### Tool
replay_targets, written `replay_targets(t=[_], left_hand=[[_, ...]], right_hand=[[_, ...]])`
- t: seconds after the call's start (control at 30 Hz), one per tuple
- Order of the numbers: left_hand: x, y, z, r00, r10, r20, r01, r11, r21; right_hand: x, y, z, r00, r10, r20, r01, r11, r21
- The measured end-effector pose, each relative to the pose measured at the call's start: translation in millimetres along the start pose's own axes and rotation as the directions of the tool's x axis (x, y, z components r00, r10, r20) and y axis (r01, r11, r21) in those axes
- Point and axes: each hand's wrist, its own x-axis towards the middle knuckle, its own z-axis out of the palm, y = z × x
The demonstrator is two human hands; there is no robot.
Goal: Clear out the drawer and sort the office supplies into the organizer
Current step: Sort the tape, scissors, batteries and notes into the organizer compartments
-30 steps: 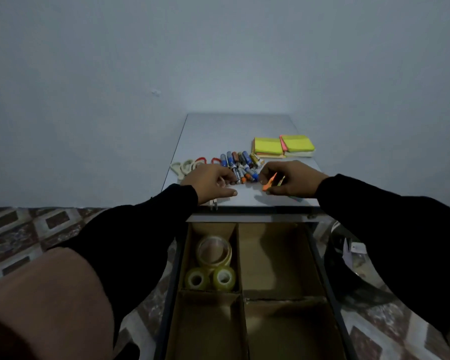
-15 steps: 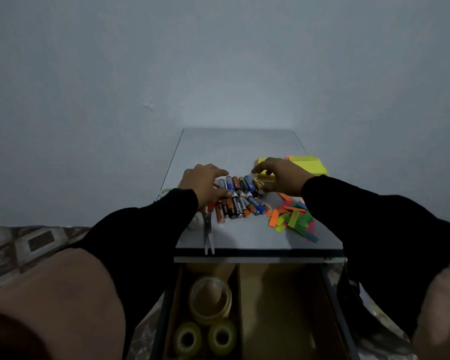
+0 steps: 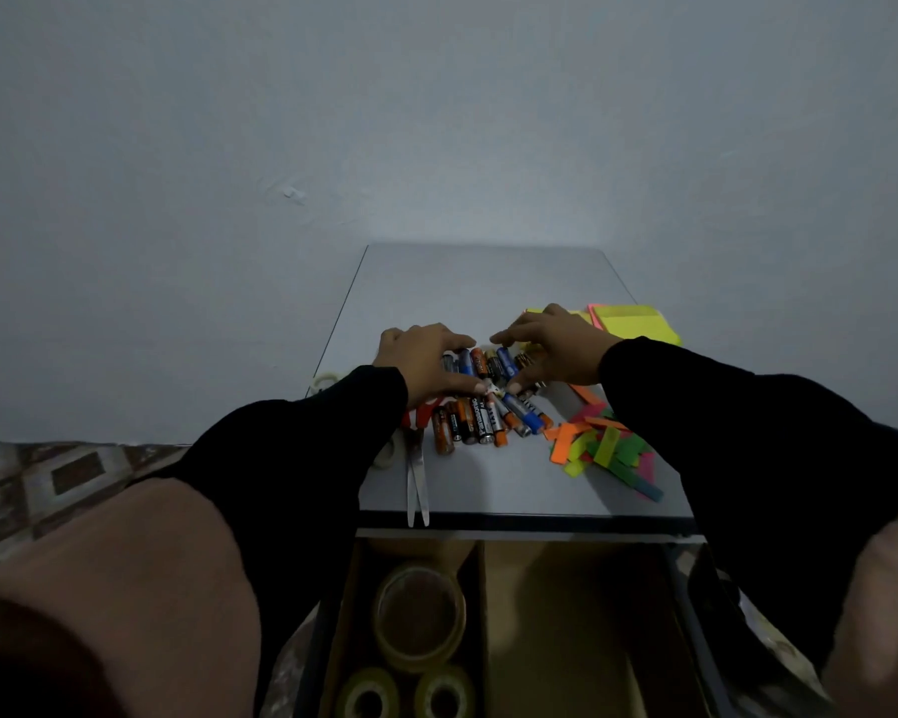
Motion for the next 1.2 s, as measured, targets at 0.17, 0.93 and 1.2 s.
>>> replay_targets(t=[0.17,0.93,1.2], left_hand=[[3.0,-0.9,0.9,1.000,0.004,0.010,-0.004,1.000,0.011],[-84.3,29.0,-57.2,0.982,0.078,-0.170,-0.108,0.979,-0.174],[-186.9,50.4,-56.7,0.983,0.090,-0.161,-0.137,0.941,-0.309]], right_hand=[[2.6,1.4,2.2,1.000,-0.009,-0.003,0.009,1.000,-0.013],[-80.4,-43.1,-48.1,0.985,-0.048,-0.166,0.042,0.998,-0.044],[-165.5,-89.1,-29.7,0.991,-0.078,-0.110,0.069,0.994,-0.087]])
